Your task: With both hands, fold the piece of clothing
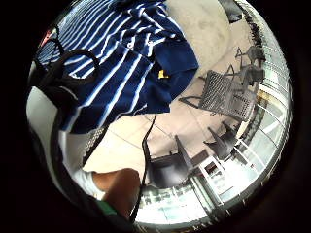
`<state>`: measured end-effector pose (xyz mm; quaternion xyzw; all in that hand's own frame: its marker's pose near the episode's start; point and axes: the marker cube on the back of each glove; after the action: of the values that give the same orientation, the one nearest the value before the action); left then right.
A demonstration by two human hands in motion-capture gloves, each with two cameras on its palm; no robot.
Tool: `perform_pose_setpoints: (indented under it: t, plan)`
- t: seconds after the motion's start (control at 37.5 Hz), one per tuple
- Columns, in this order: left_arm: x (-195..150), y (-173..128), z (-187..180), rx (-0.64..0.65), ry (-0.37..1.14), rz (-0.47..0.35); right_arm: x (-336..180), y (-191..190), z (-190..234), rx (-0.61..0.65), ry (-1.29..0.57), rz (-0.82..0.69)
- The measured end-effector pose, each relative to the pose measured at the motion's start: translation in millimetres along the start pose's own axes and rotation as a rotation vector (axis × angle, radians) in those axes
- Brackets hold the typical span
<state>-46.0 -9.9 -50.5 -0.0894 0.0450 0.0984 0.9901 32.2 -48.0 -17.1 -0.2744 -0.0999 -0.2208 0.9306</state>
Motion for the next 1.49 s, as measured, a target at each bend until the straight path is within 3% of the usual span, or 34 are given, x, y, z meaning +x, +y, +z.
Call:
perform_pose_setpoints:
  t: [0.11, 0.21, 0.32, 0.43, 0.53, 0.67, 0.75, 0.83, 0.99, 1.07, 1.15, 1.23, 1.36, 1.49]
  plan:
    - [-24.2, -52.2, -8.2, 0.124, -0.019, -0.196, 8.1, -37.2, -37.9, 0.036, -0.138, 0.091]
    - [-44.3, -107.5, 9.3, 0.153, -0.14, -0.352, 0.5, -54.6, -56.0, -0.032, -0.14, 0.31]
    - [-44.6, -132.7, 24.9, 0.112, -0.244, -0.393, 16.0, -84.0, -45.8, -0.128, -0.113, 0.46]
    - [-30.1, -122.4, 11.5, 0.153, -0.288, -0.409, 23.1, -91.9, -36.1, -0.191, -0.145, 0.503]
    - [-36.1, -123.8, 14.8, 0.258, -0.289, -0.436, 36.9, -88.1, -31.7, -0.056, -0.154, 0.593]
    - [-63.8, -150.7, 64.3, 0.239, -0.187, -0.385, 41.2, -59.0, -38.3, 0.291, -0.207, 0.549]
    - [-56.9, -141.7, 66.1, 0.267, -0.185, -0.331, 47.8, -29.6, -30.7, 0.365, -0.227, 0.602]
    - [-46.8, -130.8, 68.5, 0.289, -0.191, -0.273, 81.0, -29.2, -5.5, 0.403, -0.2, 0.618]
    - [-33.1, -121.1, 91.1, 0.245, -0.204, -0.205, 116.4, -18.6, 45.6, 0.365, -0.167, 0.694]
    - [-36.1, -123.2, 109.2, 0.196, -0.26, -0.209, 127.7, -11.1, 68.7, 0.314, -0.13, 0.771]
    - [-26.1, -106.1, 100.1, 0.149, -0.312, -0.239, 135.0, -7.7, 85.5, 0.286, -0.117, 0.828]
    - [-13.5, -87.1, 79.4, 0.148, -0.341, -0.271, 125.9, 2.4, 89.2, 0.296, -0.12, 0.862]
    - [-16.4, -92.3, 94.1, 0.098, -0.264, -0.24, 85.5, 39.0, 75.6, 0.313, -0.091, 0.953]
    - [-17.3, -90.7, 101.1, 0.08, -0.256, -0.244, 87.4, 29.8, 82.2, 0.37, -0.027, 0.965]
